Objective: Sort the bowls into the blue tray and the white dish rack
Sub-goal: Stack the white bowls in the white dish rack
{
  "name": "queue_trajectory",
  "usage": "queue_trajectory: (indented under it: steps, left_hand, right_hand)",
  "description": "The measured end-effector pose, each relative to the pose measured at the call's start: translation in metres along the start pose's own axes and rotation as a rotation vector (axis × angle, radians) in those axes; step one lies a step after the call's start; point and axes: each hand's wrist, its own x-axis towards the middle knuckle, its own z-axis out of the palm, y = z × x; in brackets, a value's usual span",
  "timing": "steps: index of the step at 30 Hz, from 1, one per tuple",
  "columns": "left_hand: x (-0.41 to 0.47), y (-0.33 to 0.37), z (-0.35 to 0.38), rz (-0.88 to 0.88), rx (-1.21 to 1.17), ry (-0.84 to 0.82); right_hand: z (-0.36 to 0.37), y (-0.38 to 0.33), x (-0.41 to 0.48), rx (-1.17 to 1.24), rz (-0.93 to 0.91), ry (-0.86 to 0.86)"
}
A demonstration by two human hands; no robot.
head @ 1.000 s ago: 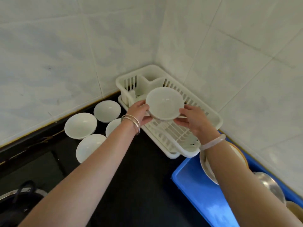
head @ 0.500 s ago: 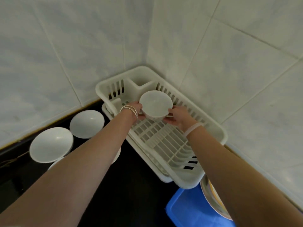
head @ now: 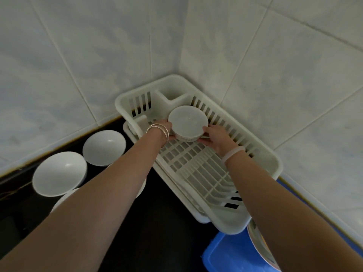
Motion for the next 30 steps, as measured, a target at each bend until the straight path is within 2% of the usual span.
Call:
queue_trajectory:
  steps: [4, 7, 12, 18, 23, 27, 30]
  left_hand:
    - [0.003, -0.002, 0.001, -0.012, -0.134, 0.045]
    - [0.004, -0.004, 0.001, -0.017, -0.199, 0.082]
    - [0.009, -0.003, -0.006, 0.029, -0.051, 0.058]
    - [-0.025, 0.002, -0.019, 0.145, 0.093, 0.076]
    - [-0.09, -0.005, -0.045, 0.339, 0.278, 0.121]
    - [-0.144, -0.029, -0.078, 0.414, 0.447, 0.185]
    - [-0.179, -0.059, -0.104, 0.422, 0.488, 0.255]
  right_hand:
    - [0.0, 0.002, -0.002, 0.086, 0.021, 0.01]
    - [0.001, 0.005, -0.007, 0.035, 0.021, 0.035]
    - [0.001, 0.009, -0.014, -0.097, -0.053, 0.098]
    - [-0.004, -0.002, -0.041, -0.374, -0.237, 0.149]
    - [0.007, -0.008, -0.09, -0.328, -0.256, 0.015]
    - [0.031, 0.009, -0.141, -0.397, -0.325, -0.096]
    - [0.052, 0.036, -0.169, -0.428, -0.371, -0.14]
